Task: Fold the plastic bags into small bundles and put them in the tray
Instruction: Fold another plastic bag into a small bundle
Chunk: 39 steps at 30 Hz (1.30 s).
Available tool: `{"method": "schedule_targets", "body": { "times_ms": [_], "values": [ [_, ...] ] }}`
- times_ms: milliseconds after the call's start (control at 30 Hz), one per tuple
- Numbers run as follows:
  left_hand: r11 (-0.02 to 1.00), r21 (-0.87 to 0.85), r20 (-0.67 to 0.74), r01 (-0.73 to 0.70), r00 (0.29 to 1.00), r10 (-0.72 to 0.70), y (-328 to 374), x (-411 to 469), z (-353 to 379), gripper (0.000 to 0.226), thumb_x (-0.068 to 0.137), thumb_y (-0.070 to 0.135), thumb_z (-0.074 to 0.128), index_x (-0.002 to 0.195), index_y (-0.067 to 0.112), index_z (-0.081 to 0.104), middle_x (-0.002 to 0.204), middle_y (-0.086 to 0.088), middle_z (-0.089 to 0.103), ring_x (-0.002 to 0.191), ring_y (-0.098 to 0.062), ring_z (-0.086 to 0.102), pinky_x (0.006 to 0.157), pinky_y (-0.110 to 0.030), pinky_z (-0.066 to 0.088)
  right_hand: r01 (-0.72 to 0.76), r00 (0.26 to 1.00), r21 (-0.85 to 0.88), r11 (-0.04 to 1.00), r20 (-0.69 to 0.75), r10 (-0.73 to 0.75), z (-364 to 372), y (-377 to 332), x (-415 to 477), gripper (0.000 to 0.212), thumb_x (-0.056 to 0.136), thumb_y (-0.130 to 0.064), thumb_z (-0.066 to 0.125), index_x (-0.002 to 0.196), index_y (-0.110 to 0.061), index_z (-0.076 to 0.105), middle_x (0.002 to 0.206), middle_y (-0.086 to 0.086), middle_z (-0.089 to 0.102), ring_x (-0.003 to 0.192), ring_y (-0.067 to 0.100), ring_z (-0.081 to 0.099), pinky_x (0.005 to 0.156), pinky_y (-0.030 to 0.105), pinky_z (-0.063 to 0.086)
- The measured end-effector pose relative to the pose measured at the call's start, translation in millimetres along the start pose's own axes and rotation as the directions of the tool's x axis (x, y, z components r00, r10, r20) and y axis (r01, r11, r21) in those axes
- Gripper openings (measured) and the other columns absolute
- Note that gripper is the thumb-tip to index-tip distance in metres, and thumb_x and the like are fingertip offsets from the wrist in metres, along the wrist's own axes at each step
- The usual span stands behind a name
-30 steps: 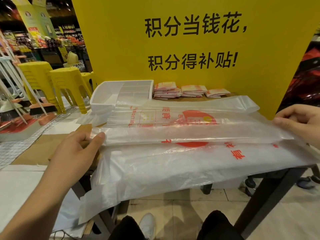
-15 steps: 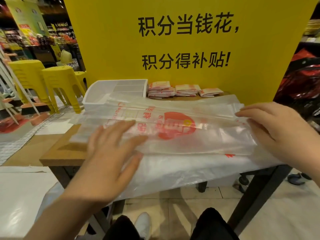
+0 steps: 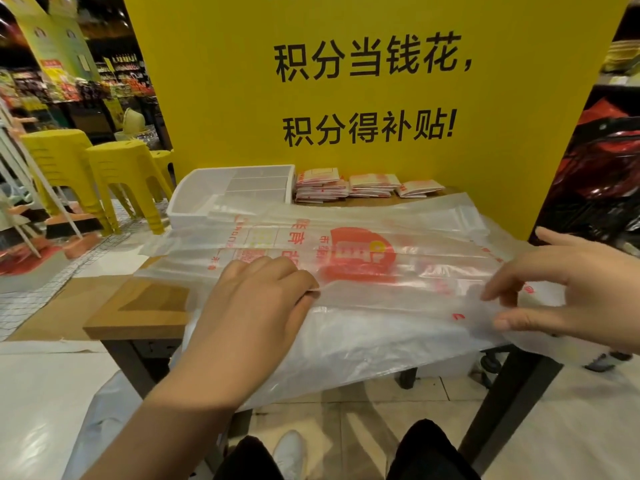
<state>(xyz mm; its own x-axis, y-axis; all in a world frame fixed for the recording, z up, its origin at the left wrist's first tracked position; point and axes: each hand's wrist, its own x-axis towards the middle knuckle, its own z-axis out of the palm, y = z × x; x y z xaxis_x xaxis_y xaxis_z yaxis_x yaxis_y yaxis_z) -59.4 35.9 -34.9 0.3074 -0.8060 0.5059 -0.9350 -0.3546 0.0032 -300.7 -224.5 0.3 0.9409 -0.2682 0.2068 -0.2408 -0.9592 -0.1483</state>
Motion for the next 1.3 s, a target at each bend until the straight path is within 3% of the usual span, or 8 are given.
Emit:
{"method": "schedule_targets", "body": {
  "times_ms": [267,400,500,700,833,967,1133,1300],
  "values": [
    [0.999,-0.051,-0.097,-0.001,0.995,-0.004,17,1,13,0.014,0.091,0.03,0.057,0.088,0.027,0.07,0.08,0.011,0.06,0.077,-0.017,0.058,0.067,-0.032,0.044,0.012,0.999,-0.213,0.977,-0.039,-0.021,5,-12,-1,0.054,0.085,-0.084,0.038,0.13,-0.054,0.044,0.123,-0.036,0.046,0.117,-0.01,0.044,0.119,0.047,0.023],
    [0.996,-0.082,-0.023,-0.047,0.999,0.046,12,0,12,0.019,0.092,0.034,0.052,0.093,0.03,0.071,0.087,0.013,0.064,0.084,-0.015,0.06,0.072,-0.035,0.048,0.085,0.987,-0.299,0.951,-0.104,-0.121,11,-9,12,0.021,0.082,-0.039,0.072,0.102,-0.036,0.069,0.091,-0.021,0.066,0.081,0.013,0.066,0.079,0.044,0.057],
    [0.993,-0.119,0.033,-0.013,0.999,0.017,-6,-3,5,0.023,0.093,0.04,0.049,0.097,0.032,0.07,0.093,0.015,0.065,0.09,-0.015,0.061,0.077,-0.039,0.051,0.014,0.995,-0.293,0.956,-0.09,-0.042,10,15,7,0.022,0.079,-0.028,0.075,0.096,-0.041,0.068,0.088,-0.026,0.063,0.073,0.012,0.065,0.059,0.036,0.055],
    [0.993,-0.104,0.02,0.056,0.998,-0.054,-23,-7,-4,0.016,0.095,0.037,0.056,0.096,0.029,0.07,0.091,0.012,0.067,0.089,-0.017,0.063,0.077,-0.041,0.053,-0.049,0.999,-0.304,0.952,-0.02,0.045,22,79,2,0.038,0.082,-0.031,0.065,0.099,-0.059,0.048,0.089,-0.032,0.055,0.078,0.003,0.061,0.065,0.037,0.055],
    [0.992,-0.099,0.017,0.075,0.997,-0.074,-20,-9,-3,0.008,0.095,0.032,0.062,0.098,0.031,0.068,0.093,0.014,0.065,0.092,-0.014,0.06,0.081,-0.035,0.048,-0.128,0.992,-0.335,0.933,-0.062,0.114,22,71,3,0.045,0.073,-0.016,0.074,0.089,-0.054,0.056,0.083,-0.031,0.058,0.073,0.005,0.062,0.064,0.035,0.056],
    [0.993,-0.098,0.01,0.067,0.998,-0.067,-18,-11,-2,0.008,0.095,0.031,0.06,0.098,0.032,0.068,0.093,0.015,0.062,0.091,-0.012,0.059,0.081,-0.037,0.048,-0.075,0.997,-0.238,0.968,0.0,0.077,18,35,1,0.032,0.075,-0.056,0.059,0.106,-0.054,0.055,0.095,-0.039,0.049,0.087,0.002,0.057,0.076,0.032,0.054],
    [0.995,-0.086,0.004,0.059,0.998,-0.059,-22,-11,-2,0.007,0.095,0.034,0.061,0.093,0.031,0.067,0.088,0.015,0.062,0.088,-0.015,0.059,0.077,-0.038,0.047,-0.058,0.988,-0.347,0.936,-0.153,0.005,16,48,11,0.019,0.073,-0.022,0.082,0.085,-0.032,0.072,0.079,-0.02,0.06,0.071,0.016,0.063,0.065,0.041,0.054],
    [0.995,-0.052,-0.025,0.082,0.996,-0.084,-24,-11,-2,0.01,0.095,0.036,0.06,0.089,0.032,0.067,0.086,0.015,0.062,0.086,-0.016,0.059,0.074,-0.033,0.039,-0.1,0.98,-0.427,0.899,-0.199,0.014,15,56,9,0.047,0.071,0.001,0.076,0.097,-0.037,0.065,0.078,-0.02,0.064,0.077,0.018,0.066,0.094,0.049,0.048]
  ]
}}
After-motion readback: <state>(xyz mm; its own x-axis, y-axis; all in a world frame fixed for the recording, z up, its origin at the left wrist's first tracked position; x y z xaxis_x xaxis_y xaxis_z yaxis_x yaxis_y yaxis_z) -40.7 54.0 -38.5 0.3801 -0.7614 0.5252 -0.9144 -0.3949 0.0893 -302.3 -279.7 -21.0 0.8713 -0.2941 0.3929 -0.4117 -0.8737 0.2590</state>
